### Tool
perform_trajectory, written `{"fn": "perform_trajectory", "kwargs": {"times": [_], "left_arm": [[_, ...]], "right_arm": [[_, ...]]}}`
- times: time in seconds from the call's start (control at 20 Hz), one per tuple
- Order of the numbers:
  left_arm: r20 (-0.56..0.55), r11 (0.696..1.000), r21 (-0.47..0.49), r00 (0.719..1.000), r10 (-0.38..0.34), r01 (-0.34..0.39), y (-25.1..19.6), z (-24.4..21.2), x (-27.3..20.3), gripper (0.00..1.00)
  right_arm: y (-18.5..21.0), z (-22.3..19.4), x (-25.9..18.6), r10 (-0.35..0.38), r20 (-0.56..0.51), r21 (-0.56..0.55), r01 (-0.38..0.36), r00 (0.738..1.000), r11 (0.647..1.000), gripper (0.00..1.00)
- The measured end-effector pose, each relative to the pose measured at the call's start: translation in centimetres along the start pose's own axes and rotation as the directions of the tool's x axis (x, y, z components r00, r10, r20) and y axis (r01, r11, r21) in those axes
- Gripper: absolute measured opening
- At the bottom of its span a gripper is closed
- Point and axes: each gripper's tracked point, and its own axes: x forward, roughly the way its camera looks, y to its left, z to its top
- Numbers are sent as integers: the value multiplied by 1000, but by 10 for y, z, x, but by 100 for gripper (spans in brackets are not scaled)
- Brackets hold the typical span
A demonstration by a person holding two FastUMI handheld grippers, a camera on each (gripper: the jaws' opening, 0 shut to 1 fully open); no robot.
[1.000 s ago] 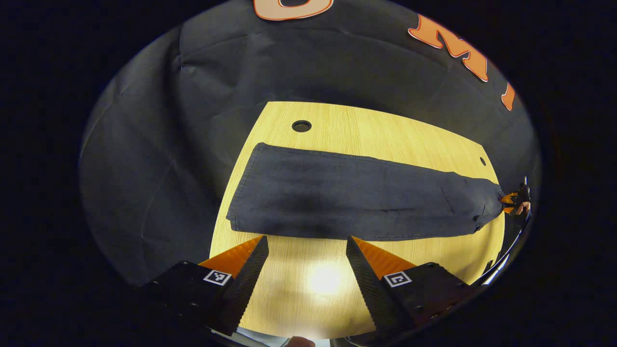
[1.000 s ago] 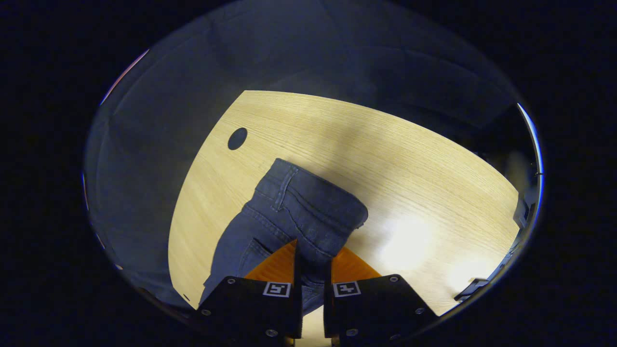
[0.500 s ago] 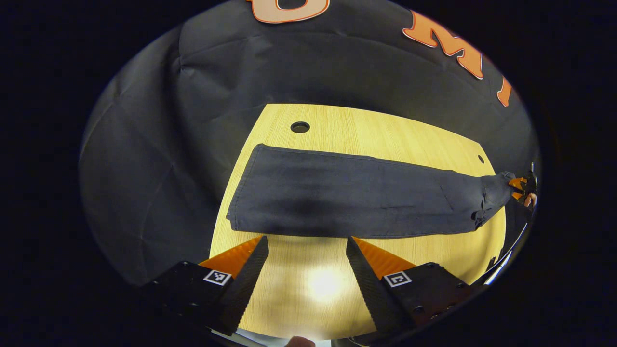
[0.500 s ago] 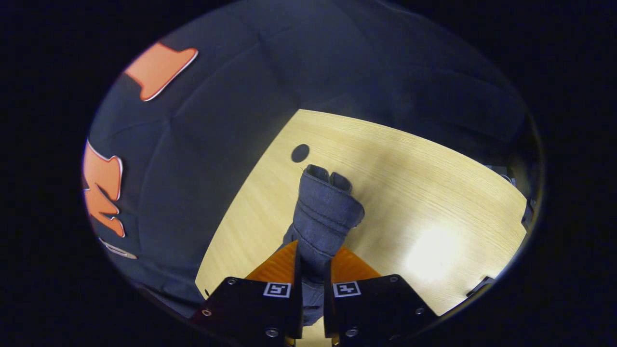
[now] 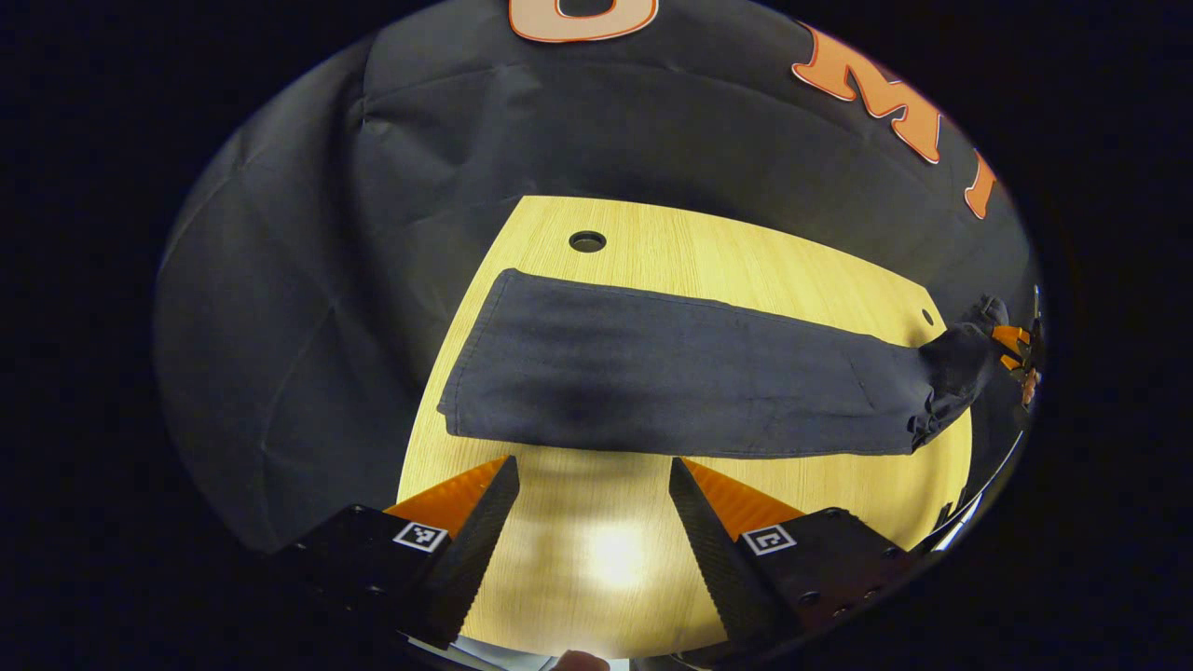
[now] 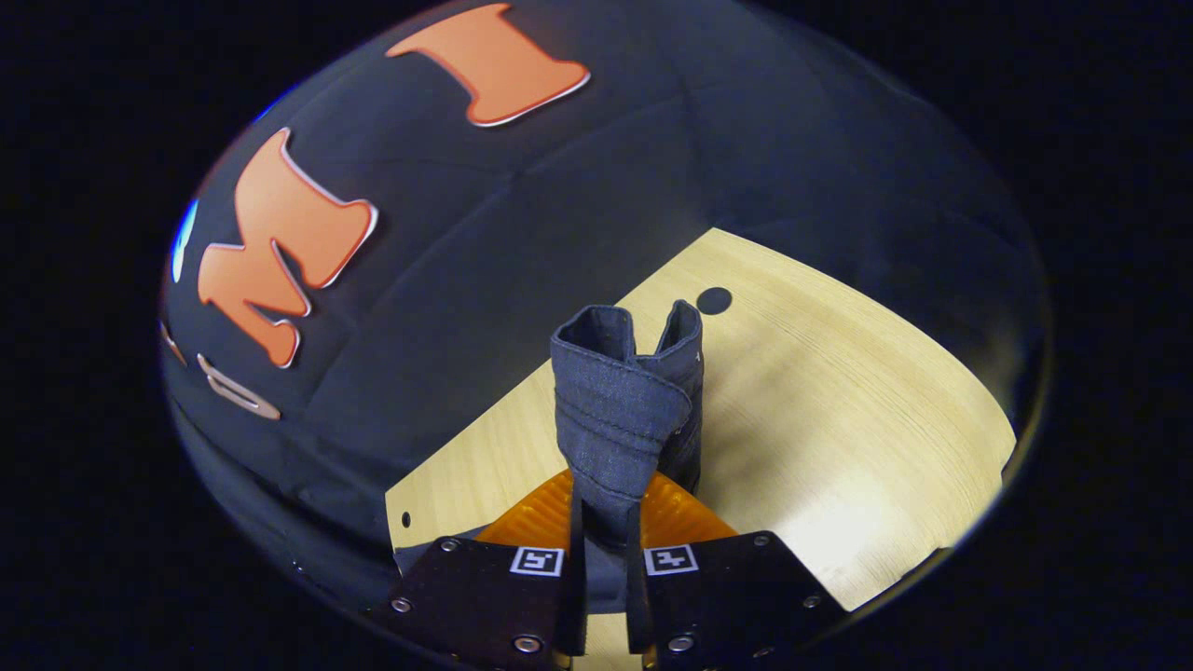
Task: Grasp the waist and the cuffs of the jeans and fold them to make the two legs overlap; first hold the waist and fold one-third of the jeans toward the cuffs, then hold the cuffs and fold the remaining one-third in the same direction to finish folding.
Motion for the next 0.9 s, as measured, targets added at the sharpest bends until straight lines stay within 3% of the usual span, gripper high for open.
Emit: {"fn": "perform_trajectory", "kwargs": {"times": [0.25,0.6,0.9], "left_arm": [[-8,1000,-14,1000,-1,1,1,-2,3,99],[-5,1000,-29,1000,7,-7,5,-2,3,99],[-17,998,-67,1000,13,-14,4,-1,6,99]], "right_arm": [[70,-36,-1,62,-26,-159,-65,998,985,17],[117,-114,23,59,-129,-318,-98,990,943,17],[123,-166,63,-38,-197,-400,-45,980,915,17]]}}
